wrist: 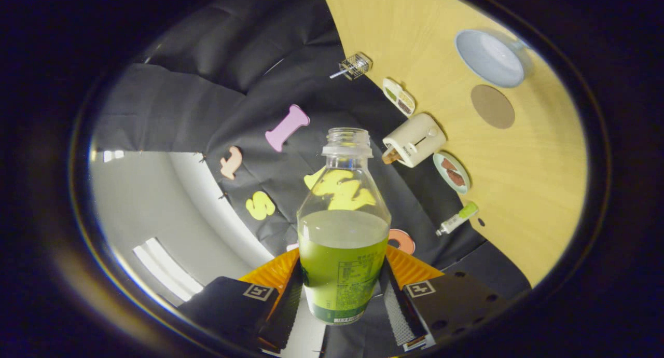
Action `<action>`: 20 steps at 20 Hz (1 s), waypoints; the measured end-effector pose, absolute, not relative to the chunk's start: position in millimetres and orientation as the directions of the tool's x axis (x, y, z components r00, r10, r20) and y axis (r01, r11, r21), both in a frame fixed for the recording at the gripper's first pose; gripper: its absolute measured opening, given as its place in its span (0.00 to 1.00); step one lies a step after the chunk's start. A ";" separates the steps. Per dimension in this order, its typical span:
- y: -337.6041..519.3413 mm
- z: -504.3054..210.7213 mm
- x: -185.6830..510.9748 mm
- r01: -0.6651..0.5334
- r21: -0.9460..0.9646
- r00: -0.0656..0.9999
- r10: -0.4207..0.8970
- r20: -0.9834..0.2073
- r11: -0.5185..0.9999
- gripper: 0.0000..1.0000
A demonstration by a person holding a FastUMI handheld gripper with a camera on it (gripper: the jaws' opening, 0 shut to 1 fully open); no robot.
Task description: Take the bottle from table, then pour the juice into the cup, finally place the bottle on the coaster
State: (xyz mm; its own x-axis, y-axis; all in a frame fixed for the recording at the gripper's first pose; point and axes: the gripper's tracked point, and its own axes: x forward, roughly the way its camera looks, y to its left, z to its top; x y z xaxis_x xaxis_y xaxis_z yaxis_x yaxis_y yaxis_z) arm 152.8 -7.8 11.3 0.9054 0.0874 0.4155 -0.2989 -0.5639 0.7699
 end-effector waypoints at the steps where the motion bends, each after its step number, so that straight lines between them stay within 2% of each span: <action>1: -7.6 8.7 152.9 -0.292 0.798 0.910 0.103 0.401 -0.527 0.77; 9: 17.2 5.2 150.4 -0.222 0.947 0.929 0.244 0.278 -0.234 0.77; 14: 14.1 -4.0 153.3 -0.173 0.984 0.950 0.259 0.175 -0.029 0.77; 17: 13.5 -5.7 153.1 -0.171 0.984 0.951 0.271 0.151 0.054 0.77; 20: 6.8 -9.5 155.0 -0.175 0.961 0.959 0.259 0.117 0.213 0.77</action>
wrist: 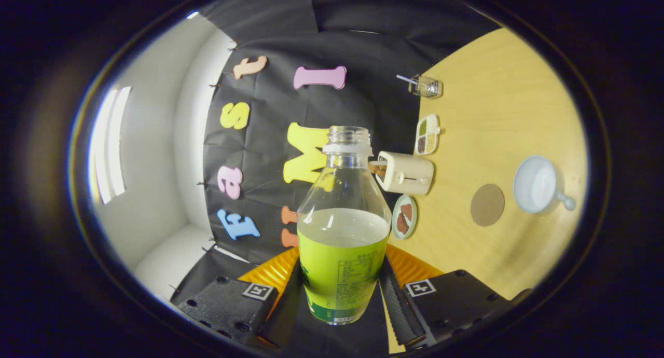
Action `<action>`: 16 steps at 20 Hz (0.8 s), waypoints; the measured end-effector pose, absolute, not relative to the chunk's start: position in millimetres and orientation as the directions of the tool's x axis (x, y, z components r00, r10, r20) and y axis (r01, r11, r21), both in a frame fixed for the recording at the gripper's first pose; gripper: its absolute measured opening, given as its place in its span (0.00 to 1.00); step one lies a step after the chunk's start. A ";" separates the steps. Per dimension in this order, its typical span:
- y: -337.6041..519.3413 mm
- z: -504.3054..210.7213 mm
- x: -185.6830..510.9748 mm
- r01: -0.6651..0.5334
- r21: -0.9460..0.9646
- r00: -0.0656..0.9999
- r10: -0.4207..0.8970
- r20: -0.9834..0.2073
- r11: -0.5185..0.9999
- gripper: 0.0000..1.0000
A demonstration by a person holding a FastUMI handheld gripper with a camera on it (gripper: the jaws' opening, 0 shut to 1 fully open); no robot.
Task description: Take the bottle from table, then pour the juice into the cup, finally place the bottle on the coaster
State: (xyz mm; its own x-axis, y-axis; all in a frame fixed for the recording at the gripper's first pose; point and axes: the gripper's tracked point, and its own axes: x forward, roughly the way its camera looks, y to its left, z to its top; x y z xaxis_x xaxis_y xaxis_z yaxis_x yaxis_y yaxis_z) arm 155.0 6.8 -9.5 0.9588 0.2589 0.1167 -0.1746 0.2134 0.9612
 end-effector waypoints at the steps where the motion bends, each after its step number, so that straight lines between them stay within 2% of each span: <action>1: 4.3 -10.9 156.0 -0.173 0.947 0.961 0.255 0.103 0.272 0.77; 6: -13.3 -22.7 164.8 -0.095 0.848 0.982 0.190 -0.008 0.522 0.78; 11: -20.1 -16.8 163.2 -0.079 0.715 0.991 0.131 -0.017 0.695 0.78; 16: -39.8 -19.9 165.9 0.031 0.498 0.999 -0.015 -0.035 0.867 0.78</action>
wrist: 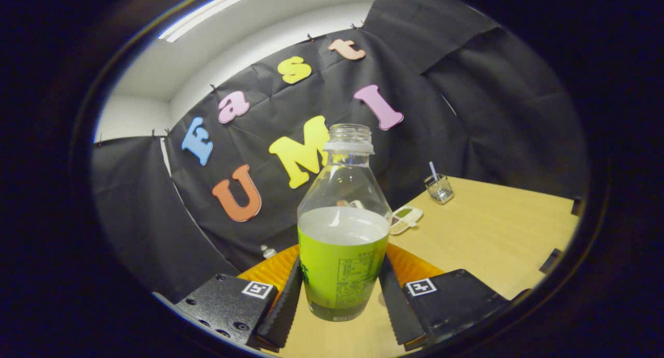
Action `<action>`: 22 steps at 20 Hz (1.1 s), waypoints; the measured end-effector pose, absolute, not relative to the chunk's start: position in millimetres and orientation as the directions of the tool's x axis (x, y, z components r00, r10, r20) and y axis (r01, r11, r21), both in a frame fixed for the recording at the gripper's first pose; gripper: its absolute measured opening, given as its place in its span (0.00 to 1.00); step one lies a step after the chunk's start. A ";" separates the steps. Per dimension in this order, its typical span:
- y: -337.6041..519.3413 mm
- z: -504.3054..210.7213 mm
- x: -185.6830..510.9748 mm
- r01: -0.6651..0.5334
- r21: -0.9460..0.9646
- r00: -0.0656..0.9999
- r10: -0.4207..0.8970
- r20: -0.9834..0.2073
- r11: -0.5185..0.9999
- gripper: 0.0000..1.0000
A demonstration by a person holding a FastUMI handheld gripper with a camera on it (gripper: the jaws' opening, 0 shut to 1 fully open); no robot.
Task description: Take the bottle from table, then pour the juice into the cup, finally place the bottle on the coaster
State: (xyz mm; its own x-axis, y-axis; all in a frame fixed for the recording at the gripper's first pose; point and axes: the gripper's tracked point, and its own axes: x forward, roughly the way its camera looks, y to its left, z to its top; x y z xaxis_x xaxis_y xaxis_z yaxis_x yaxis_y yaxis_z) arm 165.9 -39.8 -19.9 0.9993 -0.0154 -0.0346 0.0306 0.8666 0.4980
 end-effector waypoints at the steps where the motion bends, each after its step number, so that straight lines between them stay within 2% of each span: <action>1: -38.1 -18.7 167.4 0.030 0.454 0.999 -0.018 -0.030 0.891 0.78; 4: -40.5 -24.9 174.7 0.073 0.294 0.996 -0.057 -0.064 0.953 0.78; 7: -46.7 -25.0 183.3 0.160 0.127 0.985 -0.150 -0.082 0.979 0.79; 9: -40.8 -25.6 191.4 0.170 0.061 0.983 -0.165 -0.083 0.984 0.79; 15: -31.5 -45.8 210.6 0.144 0.034 0.983 -0.139 -0.118 0.989 0.79; 22: -28.3 -77.6 236.8 0.177 -0.018 0.977 -0.177 -0.118 0.984 0.79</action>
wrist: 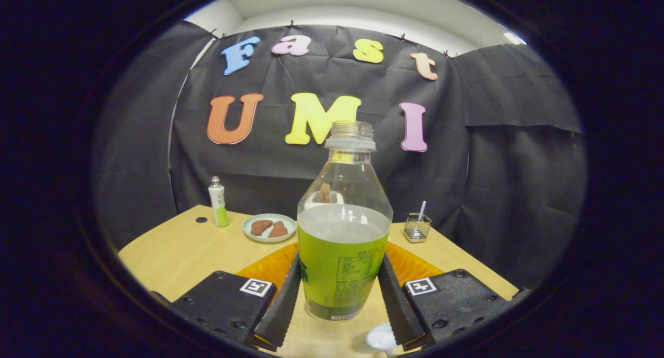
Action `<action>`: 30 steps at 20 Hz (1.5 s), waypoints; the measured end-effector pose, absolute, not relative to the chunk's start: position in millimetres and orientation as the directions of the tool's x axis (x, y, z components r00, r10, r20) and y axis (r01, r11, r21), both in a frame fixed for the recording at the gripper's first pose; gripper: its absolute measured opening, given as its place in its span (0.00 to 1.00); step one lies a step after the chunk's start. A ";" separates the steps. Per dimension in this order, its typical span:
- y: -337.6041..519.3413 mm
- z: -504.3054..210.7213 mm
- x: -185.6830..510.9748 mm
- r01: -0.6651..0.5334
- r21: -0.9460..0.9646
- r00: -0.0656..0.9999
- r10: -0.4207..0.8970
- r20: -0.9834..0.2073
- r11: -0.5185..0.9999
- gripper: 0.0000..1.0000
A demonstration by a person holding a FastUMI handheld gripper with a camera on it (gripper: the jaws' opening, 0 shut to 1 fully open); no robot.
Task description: Take the bottle from table, then pour the juice into the cup, finally place the bottle on the coaster
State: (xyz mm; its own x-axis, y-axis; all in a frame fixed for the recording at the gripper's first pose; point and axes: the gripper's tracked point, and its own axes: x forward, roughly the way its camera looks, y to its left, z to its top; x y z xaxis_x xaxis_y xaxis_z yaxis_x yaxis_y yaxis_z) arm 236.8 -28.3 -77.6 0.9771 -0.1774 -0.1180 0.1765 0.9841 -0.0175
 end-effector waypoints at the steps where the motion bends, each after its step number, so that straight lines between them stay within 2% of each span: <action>1: -24.7 -83.3 242.6 0.176 -0.016 0.977 -0.176 -0.116 0.984 0.79; 13: -20.7 -166.2 299.9 0.190 -0.052 0.968 -0.196 -0.160 0.980 0.79; 21: -25.2 -189.2 312.7 0.174 0.014 0.973 -0.170 -0.158 0.985 0.79; 24: -26.8 -192.6 313.0 0.177 -0.017 0.973 -0.177 -0.150 0.984 0.79; 28: -15.5 -207.3 319.1 0.112 -0.016 0.977 -0.113 -0.179 0.994 0.82; 30: -18.1 -212.4 317.2 0.118 0.025 0.976 -0.111 -0.188 0.993 0.86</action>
